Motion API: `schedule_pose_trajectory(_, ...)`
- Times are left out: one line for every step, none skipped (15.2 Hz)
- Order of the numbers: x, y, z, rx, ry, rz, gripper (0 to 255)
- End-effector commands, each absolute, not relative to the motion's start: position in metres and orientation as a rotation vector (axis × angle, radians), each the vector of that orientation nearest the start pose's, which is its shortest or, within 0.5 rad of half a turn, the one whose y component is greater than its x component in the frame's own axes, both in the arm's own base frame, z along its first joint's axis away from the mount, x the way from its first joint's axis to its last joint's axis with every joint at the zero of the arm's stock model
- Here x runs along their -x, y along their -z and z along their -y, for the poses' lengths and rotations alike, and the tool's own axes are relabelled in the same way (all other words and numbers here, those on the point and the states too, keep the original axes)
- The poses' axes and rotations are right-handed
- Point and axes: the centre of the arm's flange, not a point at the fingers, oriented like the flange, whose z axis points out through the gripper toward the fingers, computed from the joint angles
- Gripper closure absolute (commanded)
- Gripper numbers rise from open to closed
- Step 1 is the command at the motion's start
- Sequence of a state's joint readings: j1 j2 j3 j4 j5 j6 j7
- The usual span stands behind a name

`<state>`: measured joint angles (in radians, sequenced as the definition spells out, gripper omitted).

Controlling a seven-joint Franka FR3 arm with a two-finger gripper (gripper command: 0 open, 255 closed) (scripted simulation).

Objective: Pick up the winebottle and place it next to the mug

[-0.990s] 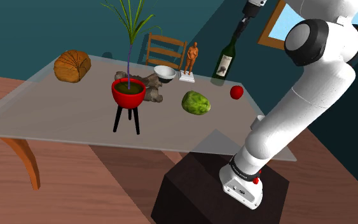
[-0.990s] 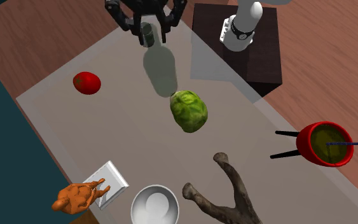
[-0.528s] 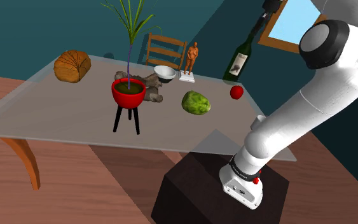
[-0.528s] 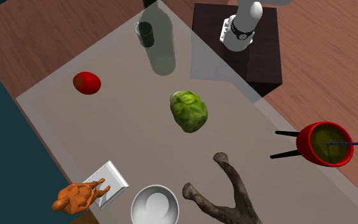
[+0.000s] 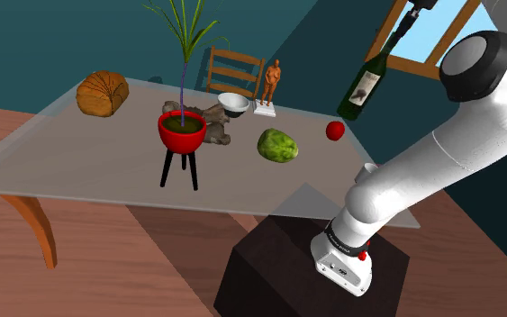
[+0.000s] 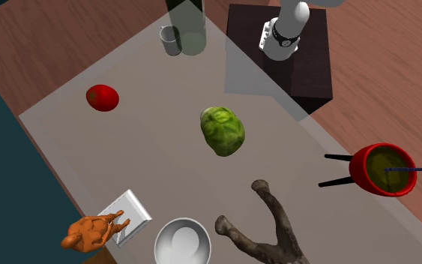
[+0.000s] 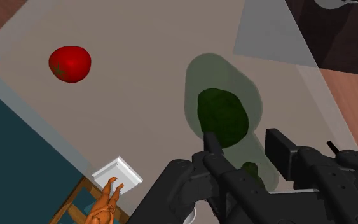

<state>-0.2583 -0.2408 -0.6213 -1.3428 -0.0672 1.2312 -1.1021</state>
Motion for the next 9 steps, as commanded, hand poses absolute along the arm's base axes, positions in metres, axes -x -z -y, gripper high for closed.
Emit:
schedule_pose_trajectory(-0.2, -0.8, 0.378, 3.146, 0.174, 0.325, 255)
schedule_pose_trajectory(-0.188, -0.807, 0.38, 3.146, 0.174, 0.325, 255)
schedule_pose_trajectory(-0.177, -0.813, 0.381, 3.146, 0.174, 0.325, 255)
schedule_pose_trajectory(-0.165, -0.819, 0.382, 3.146, 0.174, 0.325, 255)
schedule_pose_trajectory(-0.153, -0.825, 0.383, 3.146, 0.174, 0.325, 255)
schedule_pose_trajectory(-0.142, -0.831, 0.384, 3.146, 0.174, 0.325, 255)
schedule_pose_trajectory(-0.13, -0.837, 0.385, 3.146, 0.174, 0.326, 255)
schedule_pose_trajectory(-0.118, -0.843, 0.387, 3.146, 0.174, 0.325, 255)
schedule_pose_trajectory(-0.107, -0.849, 0.388, 3.146, 0.174, 0.325, 255)
